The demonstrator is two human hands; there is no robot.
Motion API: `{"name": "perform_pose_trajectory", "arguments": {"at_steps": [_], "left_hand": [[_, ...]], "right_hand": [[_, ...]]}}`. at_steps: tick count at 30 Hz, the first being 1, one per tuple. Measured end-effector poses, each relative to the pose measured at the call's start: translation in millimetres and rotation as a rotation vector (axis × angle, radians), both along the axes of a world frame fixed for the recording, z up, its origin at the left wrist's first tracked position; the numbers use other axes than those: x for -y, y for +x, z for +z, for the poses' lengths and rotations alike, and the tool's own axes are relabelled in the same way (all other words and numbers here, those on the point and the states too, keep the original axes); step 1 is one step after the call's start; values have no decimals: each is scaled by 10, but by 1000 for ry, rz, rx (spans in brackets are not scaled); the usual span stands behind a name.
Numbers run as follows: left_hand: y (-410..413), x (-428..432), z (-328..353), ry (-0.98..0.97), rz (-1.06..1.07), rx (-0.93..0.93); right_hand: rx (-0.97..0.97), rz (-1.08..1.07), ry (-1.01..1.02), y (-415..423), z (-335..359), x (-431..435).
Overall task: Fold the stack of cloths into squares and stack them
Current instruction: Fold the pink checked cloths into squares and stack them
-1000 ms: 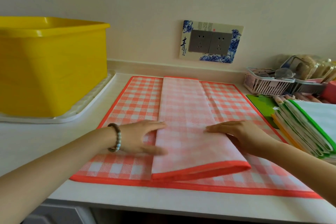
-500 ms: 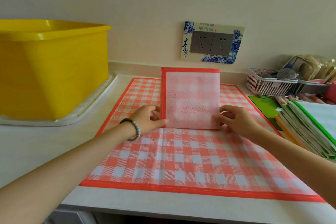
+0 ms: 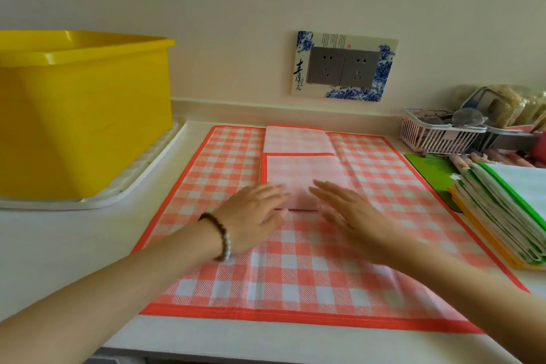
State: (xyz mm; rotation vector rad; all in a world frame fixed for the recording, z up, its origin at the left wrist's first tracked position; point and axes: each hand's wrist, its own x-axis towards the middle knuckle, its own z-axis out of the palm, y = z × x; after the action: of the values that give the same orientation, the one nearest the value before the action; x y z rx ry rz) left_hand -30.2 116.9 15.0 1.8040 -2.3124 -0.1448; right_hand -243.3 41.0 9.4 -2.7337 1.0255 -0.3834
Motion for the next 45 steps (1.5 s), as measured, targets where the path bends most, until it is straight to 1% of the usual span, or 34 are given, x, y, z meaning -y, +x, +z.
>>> {"name": "perform_pose_trajectory", "arguments": {"at_steps": [2, 3, 6, 13, 22, 26, 29, 32, 34, 39, 45], "left_hand": [[-7, -27, -64, 82, -27, 100], [0, -22, -88, 109, -26, 118], [17, -7, -115, 164, -25, 99], [36, -13, -126, 175, -32, 80], [46, -50, -172, 162, -45, 113], [53, -35, -191, 165, -44, 140], [52, -28, -198, 168, -38, 124], [63, -28, -197, 151, -21, 51], [62, -35, -193, 140, -10, 11], [69, -11, -206, 79, 94, -49], [87, 14, -201, 23, 118, -90]], "right_hand": [[-41, 62, 69, 48, -41, -95], [-56, 75, 90, 66, -62, -127], [-142, 87, 117, 94, -86, -164], [-223, 122, 107, 20, -43, -100], [-258, 38, 142, -599, -48, 53], [-270, 33, 179, -654, -15, 71], [-290, -7, 145, -601, 147, 103], [-235, -31, 16, -513, 285, 181], [-281, -1, -38, -428, 312, 231], [-409, 35, -59, -270, 349, 293], [-383, 16, -112, -205, 367, 310]]}}
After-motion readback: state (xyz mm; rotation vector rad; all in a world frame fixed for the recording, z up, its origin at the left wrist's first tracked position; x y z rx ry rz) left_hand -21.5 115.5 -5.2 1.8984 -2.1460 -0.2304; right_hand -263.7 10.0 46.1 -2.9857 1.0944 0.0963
